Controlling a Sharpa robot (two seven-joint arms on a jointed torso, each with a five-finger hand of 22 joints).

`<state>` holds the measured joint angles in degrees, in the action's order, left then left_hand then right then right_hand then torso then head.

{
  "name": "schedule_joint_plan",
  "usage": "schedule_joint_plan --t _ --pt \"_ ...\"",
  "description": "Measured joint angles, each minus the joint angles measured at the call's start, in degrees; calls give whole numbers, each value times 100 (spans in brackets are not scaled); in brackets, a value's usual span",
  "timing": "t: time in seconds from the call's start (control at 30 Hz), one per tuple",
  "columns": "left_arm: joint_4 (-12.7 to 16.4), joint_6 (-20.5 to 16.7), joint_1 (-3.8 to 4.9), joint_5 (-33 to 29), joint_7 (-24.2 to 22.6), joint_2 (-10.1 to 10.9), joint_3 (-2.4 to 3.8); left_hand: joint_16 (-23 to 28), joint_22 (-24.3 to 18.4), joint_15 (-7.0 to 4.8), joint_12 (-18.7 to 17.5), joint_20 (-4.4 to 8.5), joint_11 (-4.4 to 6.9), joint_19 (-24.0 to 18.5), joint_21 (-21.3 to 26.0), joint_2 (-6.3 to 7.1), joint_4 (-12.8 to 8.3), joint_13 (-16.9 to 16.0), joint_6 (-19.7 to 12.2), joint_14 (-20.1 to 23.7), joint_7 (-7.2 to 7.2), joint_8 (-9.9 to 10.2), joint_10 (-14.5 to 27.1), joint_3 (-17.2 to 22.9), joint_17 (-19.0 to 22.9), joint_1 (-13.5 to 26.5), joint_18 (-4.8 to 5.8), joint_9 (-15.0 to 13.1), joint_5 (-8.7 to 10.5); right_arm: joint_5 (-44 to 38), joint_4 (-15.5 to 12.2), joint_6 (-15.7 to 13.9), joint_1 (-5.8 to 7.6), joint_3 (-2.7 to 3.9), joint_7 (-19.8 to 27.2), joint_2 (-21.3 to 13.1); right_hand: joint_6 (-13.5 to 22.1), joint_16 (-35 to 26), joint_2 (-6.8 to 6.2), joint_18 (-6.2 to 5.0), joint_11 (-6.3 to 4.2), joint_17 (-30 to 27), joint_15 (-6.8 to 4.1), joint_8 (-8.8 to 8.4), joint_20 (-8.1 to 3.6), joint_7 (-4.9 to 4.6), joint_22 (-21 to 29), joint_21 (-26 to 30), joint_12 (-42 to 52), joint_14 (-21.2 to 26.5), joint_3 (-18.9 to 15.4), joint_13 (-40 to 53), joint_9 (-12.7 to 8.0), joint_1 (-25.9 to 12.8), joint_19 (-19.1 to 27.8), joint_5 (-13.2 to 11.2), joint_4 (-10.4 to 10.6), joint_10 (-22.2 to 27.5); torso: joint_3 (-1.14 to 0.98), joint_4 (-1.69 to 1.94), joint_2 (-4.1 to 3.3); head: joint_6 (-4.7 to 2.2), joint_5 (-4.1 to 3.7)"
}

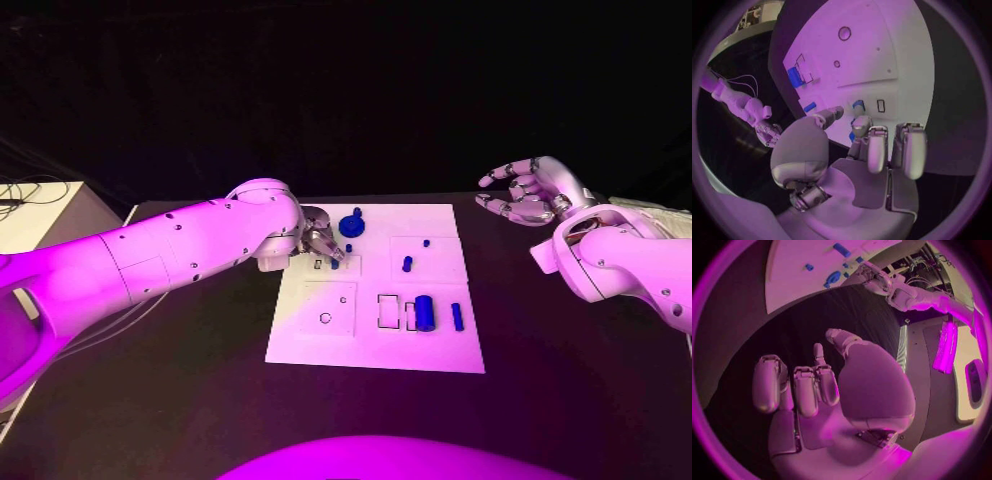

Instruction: Assemble the parts on the task board

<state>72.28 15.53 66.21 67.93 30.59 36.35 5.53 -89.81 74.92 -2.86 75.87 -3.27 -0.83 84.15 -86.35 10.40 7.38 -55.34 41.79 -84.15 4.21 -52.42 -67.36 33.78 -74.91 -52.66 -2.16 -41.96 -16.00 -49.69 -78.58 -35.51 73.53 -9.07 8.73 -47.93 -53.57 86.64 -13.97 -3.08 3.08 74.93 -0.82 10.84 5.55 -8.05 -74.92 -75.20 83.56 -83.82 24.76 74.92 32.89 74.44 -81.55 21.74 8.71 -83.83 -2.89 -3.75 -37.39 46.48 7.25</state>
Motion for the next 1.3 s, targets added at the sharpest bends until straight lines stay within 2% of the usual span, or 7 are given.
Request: schedule_joint_plan --t 0.2,0.27,0.5,0.63,0.8,1.0,1.3 --pt "2 78 1 17 7 19 32 0 0 0 0 0 -11 0 22 27 164 27 -21 0 20 0 52 -241 0 -18 0 -10 0 21 -2 0 0 0 2 -9 0 0 0 0 0 0 0 0 0 0 1 0 0 0 0 -1 4 0 0 0 0 0 3 1 -3 -4 -7" --pt "20 97 -4 22 10 20 72 0 0 0 0 0 -20 0 22 27 188 27 -21 0 20 0 61 -265 0 -18 0 -16 0 27 -2 0 0 0 3 -9 0 0 0 0 0 0 0 0 0 0 0 0 0 0 0 -1 4 0 0 0 0 0 4 1 -6 -6 -7" --pt "107 123 -14 33 14 45 384 0 0 0 0 0 -5 0 22 -15 267 48 -28 0 27 12 75 -344 0 -59 0 -21 0 57 -14 2 -1 0 4 -13 0 0 0 0 0 -1 0 0 0 0 1 0 0 0 0 -1 4 0 0 0 0 0 7 -7 -13 -16 -1" --pt "78 127 -16 34 14 119 617 0 -1 0 -28 0 -30 0 49 -27 291 89 -42 0 41 20 113 -368 0 -72 0 -21 0 87 -19 3 -2 0 4 -17 0 0 0 0 0 -1 0 0 0 0 1 0 0 0 0 -1 10 0 0 -33 0 0 3 -1 -7 -22 1" --pt "-92 127 3 33 14 142 794 0 -1 0 -28 0 -26 0 79 -47 306 120 -62 0 61 43 149 -383 0 -136 0 -20 0 114 -20 4 -2 1 4 -16 0 0 0 0 0 -1 0 0 0 0 1 0 0 0 0 -1 10 0 0 -33 0 0 0 11 -3 -40 -1" --pt "-501 126 53 29 13 42 863 0 -1 21 -50 0 -41 0 87 -94 314 167 -82 21 81 65 205 -424 0 -234 0 -20 0 134 -20 4 -1 3 3 -13 0 0 0 0 0 -2 0 0 0 0 -3 0 0 0 0 -2 10 0 0 -33 0 0 0 -2 -7 -72 31" --pt "-1267 53 123 29 -1 -309 874 0 -1 21 -50 0 -41 0 87 -111 330 129 -82 21 81 65 205 -439 0 -306 0 -20 0 148 -57 3 0 21 1 -37 0 0 0 0 0 -2 0 0 0 0 -3 0 0 0 0 -2 9 0 0 -32 0 0 3 -13 -44 -82 37"
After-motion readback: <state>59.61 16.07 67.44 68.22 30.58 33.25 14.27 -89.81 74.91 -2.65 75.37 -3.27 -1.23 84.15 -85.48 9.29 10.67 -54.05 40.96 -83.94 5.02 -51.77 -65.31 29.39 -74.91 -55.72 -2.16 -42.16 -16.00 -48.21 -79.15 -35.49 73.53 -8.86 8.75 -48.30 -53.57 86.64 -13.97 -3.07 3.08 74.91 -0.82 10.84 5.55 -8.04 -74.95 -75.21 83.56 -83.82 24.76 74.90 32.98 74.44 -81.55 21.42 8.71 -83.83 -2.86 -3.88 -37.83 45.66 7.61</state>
